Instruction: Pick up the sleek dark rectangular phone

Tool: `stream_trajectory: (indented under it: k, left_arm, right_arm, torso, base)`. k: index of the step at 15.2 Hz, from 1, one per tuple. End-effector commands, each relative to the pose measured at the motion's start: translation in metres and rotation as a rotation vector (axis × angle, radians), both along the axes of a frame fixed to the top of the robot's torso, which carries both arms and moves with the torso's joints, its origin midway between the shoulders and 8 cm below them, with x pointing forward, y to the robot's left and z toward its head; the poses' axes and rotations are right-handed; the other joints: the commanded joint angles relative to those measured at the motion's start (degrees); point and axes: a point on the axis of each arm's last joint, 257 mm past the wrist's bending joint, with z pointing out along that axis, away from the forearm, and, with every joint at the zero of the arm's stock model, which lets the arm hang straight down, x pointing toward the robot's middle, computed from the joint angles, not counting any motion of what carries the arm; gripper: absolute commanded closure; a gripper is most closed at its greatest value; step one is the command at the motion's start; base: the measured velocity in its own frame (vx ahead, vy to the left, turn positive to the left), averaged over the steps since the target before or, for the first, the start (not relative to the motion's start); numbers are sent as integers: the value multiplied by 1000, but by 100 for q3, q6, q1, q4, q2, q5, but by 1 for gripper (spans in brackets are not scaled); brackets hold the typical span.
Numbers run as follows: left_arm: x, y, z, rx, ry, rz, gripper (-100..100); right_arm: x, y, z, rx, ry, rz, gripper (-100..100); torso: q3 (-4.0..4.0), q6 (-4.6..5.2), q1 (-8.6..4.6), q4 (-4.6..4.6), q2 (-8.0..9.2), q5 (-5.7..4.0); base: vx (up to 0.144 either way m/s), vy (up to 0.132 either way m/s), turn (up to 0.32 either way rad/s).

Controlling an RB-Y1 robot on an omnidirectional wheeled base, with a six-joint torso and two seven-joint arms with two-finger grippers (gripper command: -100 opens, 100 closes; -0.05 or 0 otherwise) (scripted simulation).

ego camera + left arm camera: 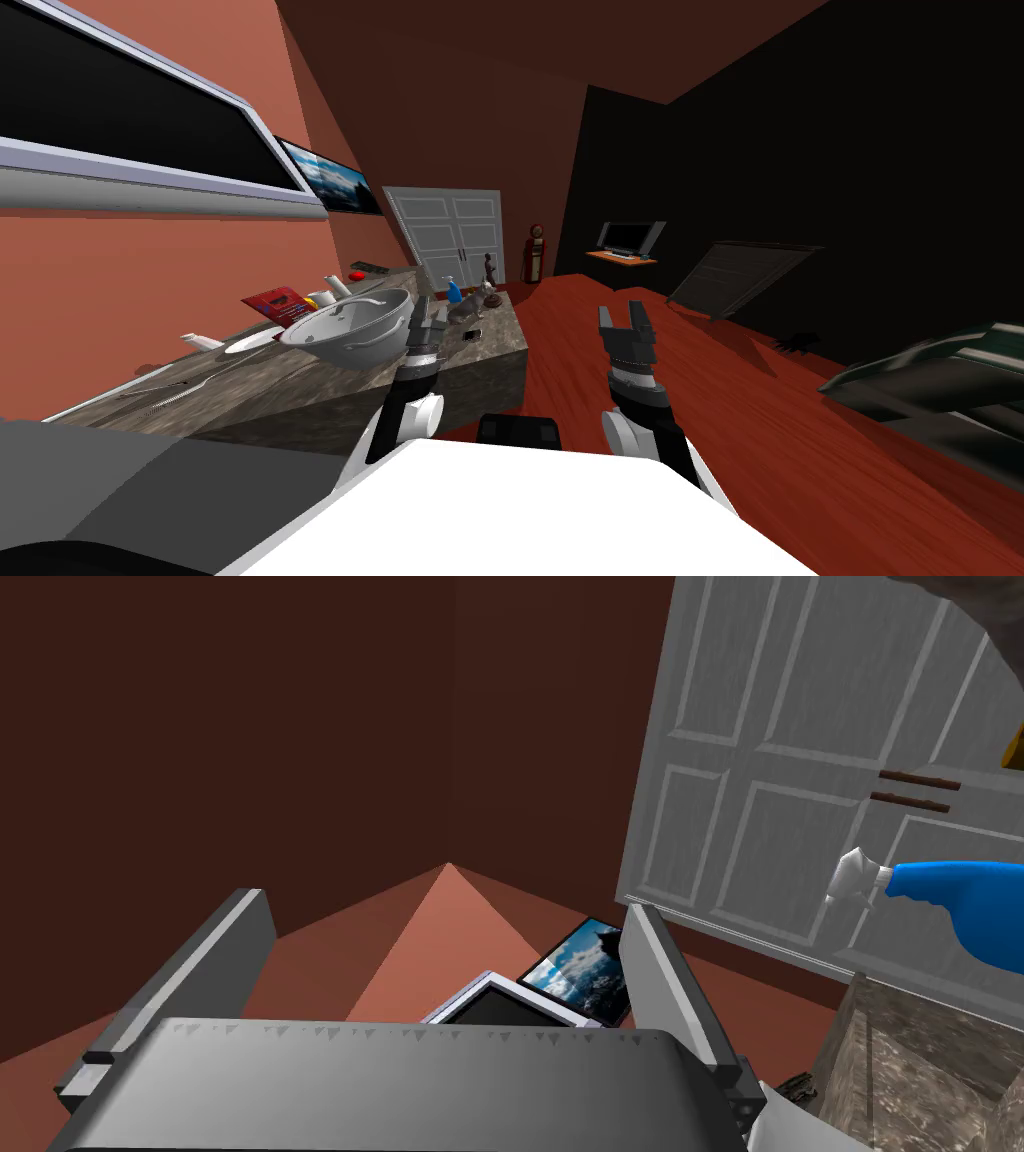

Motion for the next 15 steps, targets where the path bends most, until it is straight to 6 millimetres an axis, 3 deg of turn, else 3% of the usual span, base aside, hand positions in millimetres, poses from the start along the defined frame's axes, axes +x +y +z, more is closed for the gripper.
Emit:
stream_trajectory:
  k: [1,9,15]
  left_arm:
    - [3,1,-5,19,23,-7,-100]
    - [22,23,-46,82,192,-4,-100]
    - [35,52,-84,112,348,24,-100]
  right_arm:
    - [0,0,0,0,0,0,0]
    - [0,0,0,0,0,0,0]
    - [0,0,0,0,0,0,0]
  torso:
    - [0,0,0,0,0,0]
    - [-5,0,-47,-2,-9,-10]
    - [-8,1,-57,-3,-13,-12]
  base:
    - [0,-20,-3]
    - [20,-109,2]
    - [26,-129,3]
